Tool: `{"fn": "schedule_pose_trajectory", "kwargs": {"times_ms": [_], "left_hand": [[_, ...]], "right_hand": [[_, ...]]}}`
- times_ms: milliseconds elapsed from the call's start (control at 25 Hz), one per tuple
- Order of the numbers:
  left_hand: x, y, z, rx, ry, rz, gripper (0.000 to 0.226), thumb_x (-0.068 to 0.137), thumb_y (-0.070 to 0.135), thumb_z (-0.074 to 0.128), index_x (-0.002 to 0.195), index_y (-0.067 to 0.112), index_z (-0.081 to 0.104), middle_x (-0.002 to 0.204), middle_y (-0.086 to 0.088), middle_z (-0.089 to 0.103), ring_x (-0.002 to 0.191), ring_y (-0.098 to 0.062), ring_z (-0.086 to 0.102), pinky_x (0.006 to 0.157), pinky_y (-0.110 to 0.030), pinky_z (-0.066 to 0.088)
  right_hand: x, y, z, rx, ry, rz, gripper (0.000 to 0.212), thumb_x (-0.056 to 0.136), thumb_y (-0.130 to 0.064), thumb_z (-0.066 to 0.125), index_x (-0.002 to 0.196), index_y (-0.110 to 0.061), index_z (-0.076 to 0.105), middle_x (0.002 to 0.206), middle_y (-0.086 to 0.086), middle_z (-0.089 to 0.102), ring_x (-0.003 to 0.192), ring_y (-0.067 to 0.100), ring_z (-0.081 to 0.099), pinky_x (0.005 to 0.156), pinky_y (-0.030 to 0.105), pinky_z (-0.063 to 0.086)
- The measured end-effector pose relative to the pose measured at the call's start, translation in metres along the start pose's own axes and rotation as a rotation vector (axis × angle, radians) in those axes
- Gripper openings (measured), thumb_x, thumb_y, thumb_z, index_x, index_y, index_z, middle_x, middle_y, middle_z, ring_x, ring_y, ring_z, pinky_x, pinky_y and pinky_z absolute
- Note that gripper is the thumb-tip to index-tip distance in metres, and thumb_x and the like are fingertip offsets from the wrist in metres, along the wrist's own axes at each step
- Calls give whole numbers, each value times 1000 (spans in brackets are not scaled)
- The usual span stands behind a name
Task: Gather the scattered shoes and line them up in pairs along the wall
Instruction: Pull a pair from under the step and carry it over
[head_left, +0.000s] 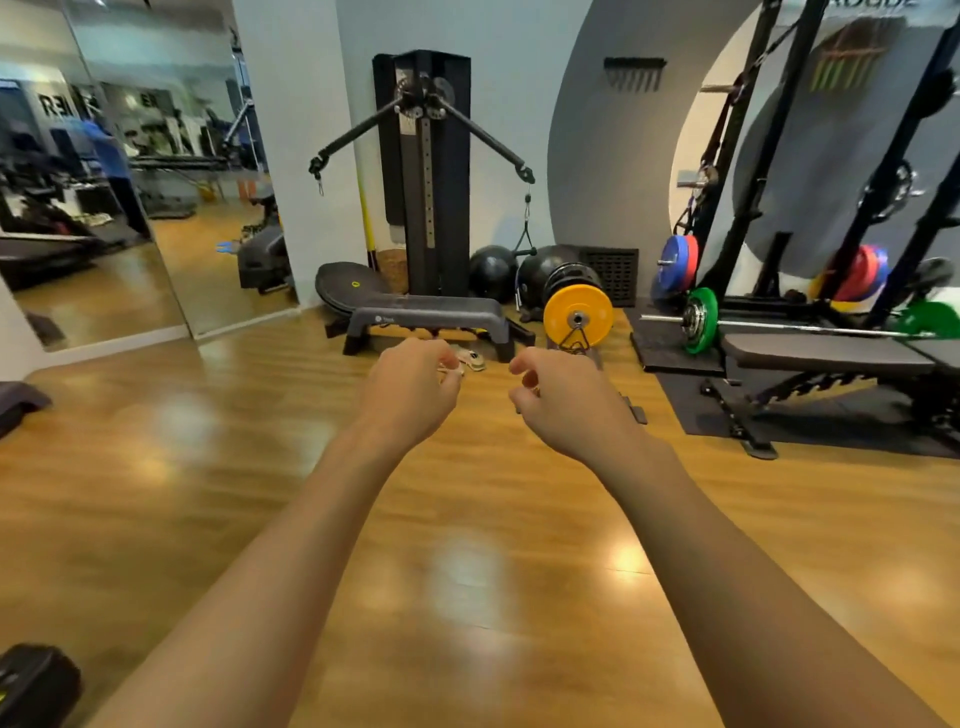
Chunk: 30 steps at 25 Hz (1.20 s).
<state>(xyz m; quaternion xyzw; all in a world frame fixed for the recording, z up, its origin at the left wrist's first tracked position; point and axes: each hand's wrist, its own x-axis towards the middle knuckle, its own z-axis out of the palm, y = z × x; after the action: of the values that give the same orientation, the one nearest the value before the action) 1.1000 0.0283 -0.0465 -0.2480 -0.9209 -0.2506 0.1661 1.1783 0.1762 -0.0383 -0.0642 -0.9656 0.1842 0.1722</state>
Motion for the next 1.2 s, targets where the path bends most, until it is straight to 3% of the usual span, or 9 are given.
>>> {"fn": "schedule_pose_trajectory", "kwargs": {"times_ms": [360, 840, 1200], "left_hand": [[240, -57, 94, 188, -63, 91, 24, 93, 27, 49, 111, 21, 63, 111, -4, 60, 103, -27, 55, 85, -44, 49], [560, -217, 217, 98, -1, -58, 23, 91, 28, 53, 111, 24, 65, 107, -1, 62, 97, -24, 58, 75, -39, 51], [815, -312, 332, 0, -88, -22, 20, 91, 26, 55, 108, 22, 65, 106, -4, 64, 91, -21, 58, 73, -36, 49]], "right_hand": [[245, 73, 66, 58, 24, 22, 32, 93, -28, 52, 125, -24, 55, 121, 0, 60, 108, 24, 57, 87, 45, 50], [617, 125, 172, 123, 20, -70, 34, 92, -29, 56, 126, -27, 54, 115, -4, 63, 102, 18, 58, 83, 38, 51], [864, 196, 259, 108, -25, 71, 37, 91, -28, 57, 128, -25, 54, 118, -1, 63, 106, 20, 58, 90, 44, 50]]}}
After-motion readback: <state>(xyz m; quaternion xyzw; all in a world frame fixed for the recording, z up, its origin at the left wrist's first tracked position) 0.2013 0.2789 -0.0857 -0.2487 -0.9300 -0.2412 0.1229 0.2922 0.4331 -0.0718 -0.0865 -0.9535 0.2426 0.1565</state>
